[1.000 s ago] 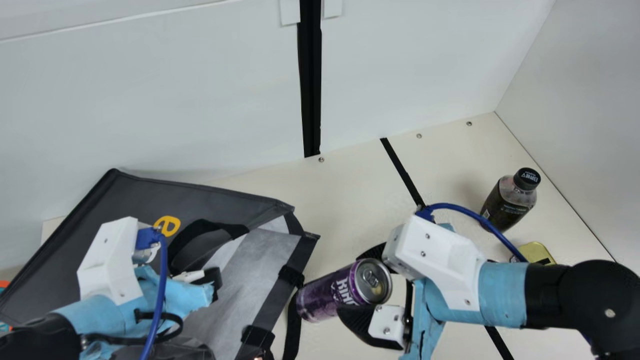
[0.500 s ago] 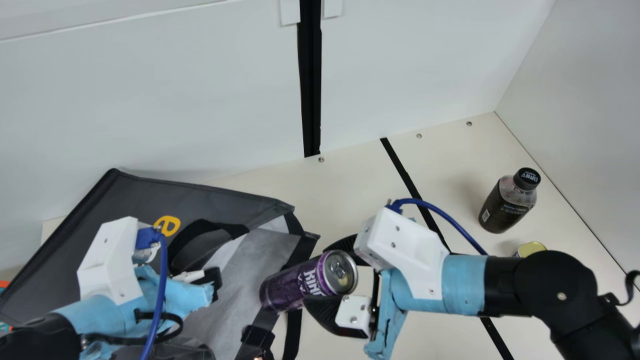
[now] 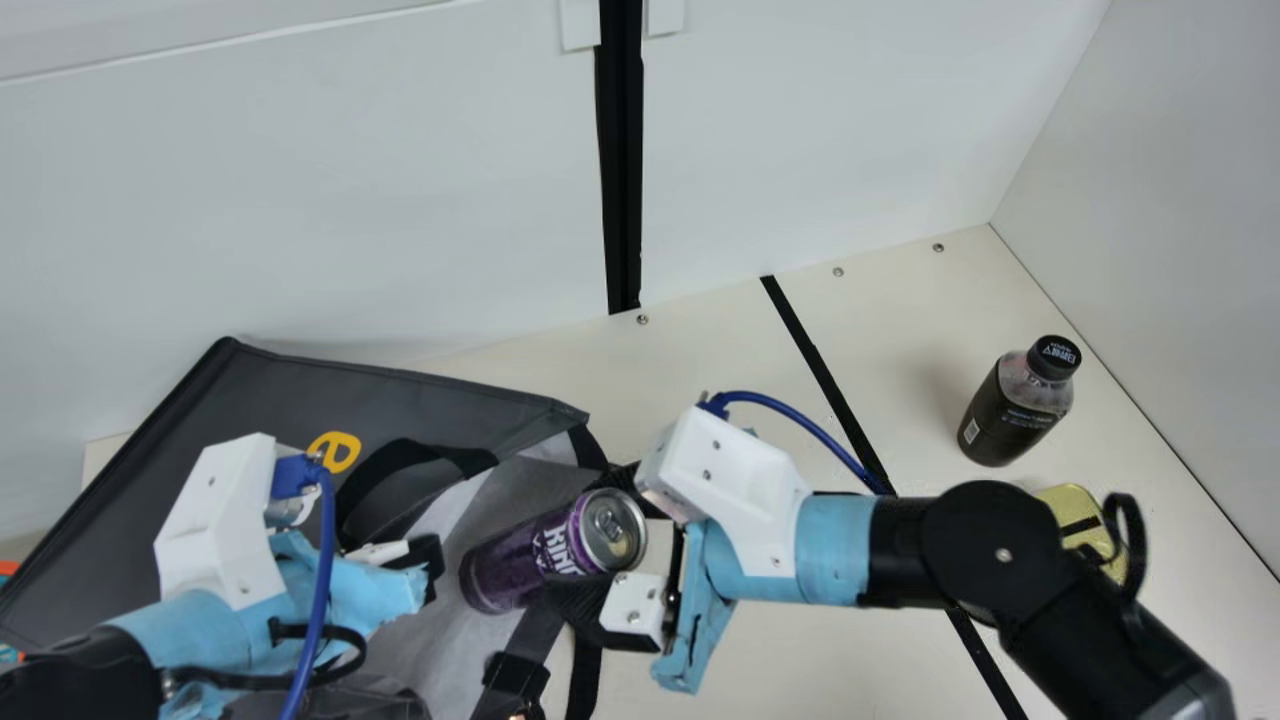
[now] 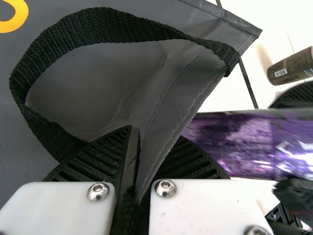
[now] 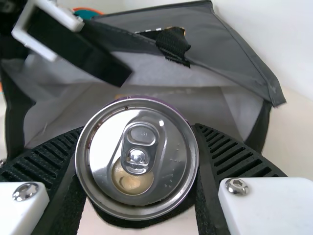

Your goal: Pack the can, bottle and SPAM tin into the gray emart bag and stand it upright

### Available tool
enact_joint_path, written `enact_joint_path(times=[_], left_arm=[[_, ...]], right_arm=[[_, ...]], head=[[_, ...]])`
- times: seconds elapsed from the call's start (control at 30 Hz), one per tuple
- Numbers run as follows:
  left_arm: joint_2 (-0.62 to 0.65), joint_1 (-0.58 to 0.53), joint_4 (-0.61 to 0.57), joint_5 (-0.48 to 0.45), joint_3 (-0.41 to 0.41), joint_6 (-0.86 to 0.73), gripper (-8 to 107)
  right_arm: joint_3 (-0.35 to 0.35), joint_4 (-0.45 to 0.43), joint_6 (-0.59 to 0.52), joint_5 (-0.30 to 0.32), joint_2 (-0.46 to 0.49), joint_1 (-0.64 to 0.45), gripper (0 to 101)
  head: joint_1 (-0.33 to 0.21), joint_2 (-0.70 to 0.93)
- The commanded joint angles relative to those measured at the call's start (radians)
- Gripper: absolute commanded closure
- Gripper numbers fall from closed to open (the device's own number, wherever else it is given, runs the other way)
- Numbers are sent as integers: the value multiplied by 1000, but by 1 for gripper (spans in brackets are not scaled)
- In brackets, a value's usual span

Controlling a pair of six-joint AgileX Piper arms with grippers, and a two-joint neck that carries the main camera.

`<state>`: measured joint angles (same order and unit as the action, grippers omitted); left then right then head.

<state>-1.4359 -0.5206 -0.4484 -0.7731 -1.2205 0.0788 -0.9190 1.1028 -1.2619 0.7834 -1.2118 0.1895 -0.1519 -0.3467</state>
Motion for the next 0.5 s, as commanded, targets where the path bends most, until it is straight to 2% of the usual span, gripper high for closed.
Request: enact_joint_path(times=[0.0, 0.47], left_arm=[[0, 0, 0, 0, 0, 0, 107], [0, 0, 0, 0, 0, 0, 107]], right_arm=[[0, 18, -22, -17, -23, 12, 101], [-14, 173, -173, -96, -183, 75, 101]], head=[[-23, -2], [-23, -2]])
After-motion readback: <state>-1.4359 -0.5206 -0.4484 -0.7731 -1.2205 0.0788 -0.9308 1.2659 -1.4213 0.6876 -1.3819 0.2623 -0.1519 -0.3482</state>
